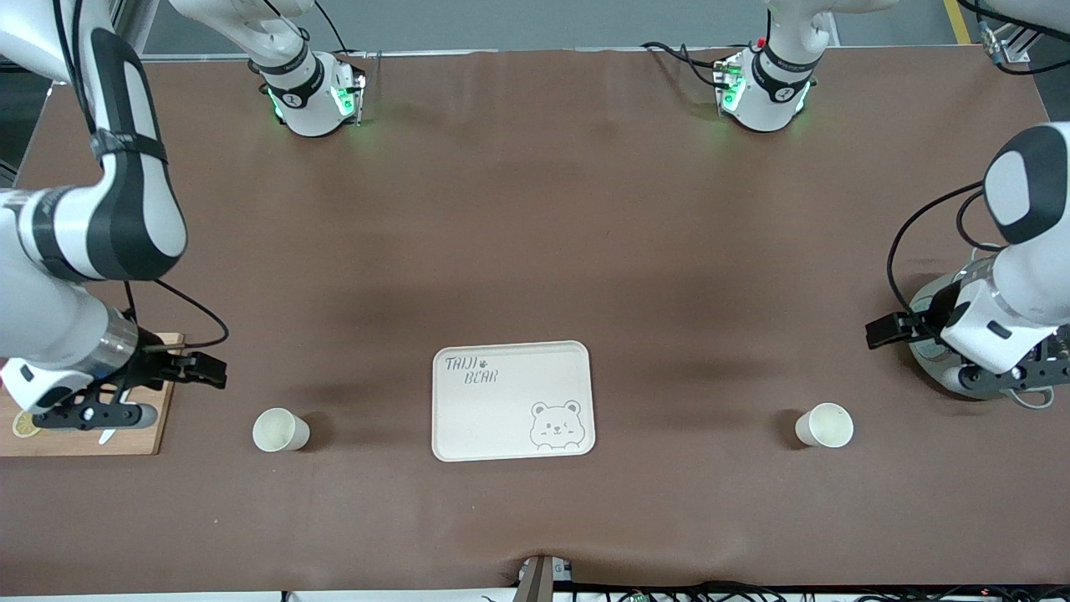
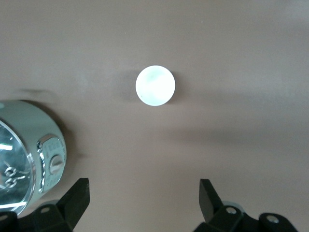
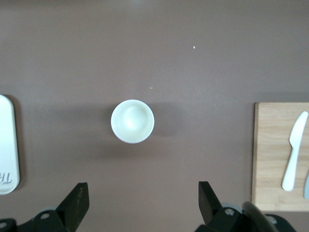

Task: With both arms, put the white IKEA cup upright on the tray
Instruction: 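Move the right gripper to one cup while the left gripper reaches the other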

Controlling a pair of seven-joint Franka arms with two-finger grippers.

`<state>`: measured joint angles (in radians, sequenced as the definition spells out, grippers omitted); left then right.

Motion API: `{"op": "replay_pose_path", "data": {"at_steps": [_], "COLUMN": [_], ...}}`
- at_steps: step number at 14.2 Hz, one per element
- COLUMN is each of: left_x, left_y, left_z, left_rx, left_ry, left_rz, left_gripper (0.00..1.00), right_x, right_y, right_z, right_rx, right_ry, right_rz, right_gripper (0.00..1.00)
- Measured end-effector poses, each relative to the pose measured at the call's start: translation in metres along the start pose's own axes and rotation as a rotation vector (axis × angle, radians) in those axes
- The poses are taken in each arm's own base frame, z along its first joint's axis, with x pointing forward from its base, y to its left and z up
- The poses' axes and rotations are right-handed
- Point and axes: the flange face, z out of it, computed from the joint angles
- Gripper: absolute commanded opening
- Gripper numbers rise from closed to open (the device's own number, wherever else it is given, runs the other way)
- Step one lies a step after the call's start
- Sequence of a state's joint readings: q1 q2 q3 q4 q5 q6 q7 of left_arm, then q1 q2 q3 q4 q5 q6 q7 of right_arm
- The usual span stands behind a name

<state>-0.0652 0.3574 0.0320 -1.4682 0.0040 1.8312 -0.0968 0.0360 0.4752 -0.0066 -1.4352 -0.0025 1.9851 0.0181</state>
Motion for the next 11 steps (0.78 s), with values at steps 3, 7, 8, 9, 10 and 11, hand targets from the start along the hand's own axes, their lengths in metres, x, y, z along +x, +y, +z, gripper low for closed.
{"op": "replay_pose_path", "data": {"at_steps": [3, 7, 8, 9, 10, 11], "left_x": [0.015, 0.029, 0.032, 0.035, 0.038, 0.041], "left_y": [0.002, 0.002, 0.002, 0.002, 0.002, 0.003], "left_z": [0.028, 0.064, 0.073, 0.081, 0.09, 0.099], "left_rx": [-0.001, -0.001, 0.0, 0.0, 0.0, -0.001], "left_ry": [0.026, 0.044, 0.047, 0.051, 0.056, 0.063], "left_rz": [0.0, -0.001, -0.001, -0.001, -0.001, 0.0], "left_gripper": [1.0, 1.0, 1.0, 1.0, 1.0, 1.0], "right_x": [0.009, 0.019, 0.019, 0.019, 0.02, 0.021], "right_y": [0.009, 0.026, 0.027, 0.027, 0.027, 0.027], "right_z": [0.038, 0.093, 0.105, 0.115, 0.123, 0.128], "right_rx": [0.007, 0.013, 0.013, 0.013, 0.014, 0.015], "right_ry": [0.007, 0.032, 0.024, 0.021, 0.029, 0.041], "right_rz": [0.029, 0.061, 0.063, 0.064, 0.065, 0.066], "right_gripper": [1.0, 1.0, 1.0, 1.0, 1.0, 1.0]}}
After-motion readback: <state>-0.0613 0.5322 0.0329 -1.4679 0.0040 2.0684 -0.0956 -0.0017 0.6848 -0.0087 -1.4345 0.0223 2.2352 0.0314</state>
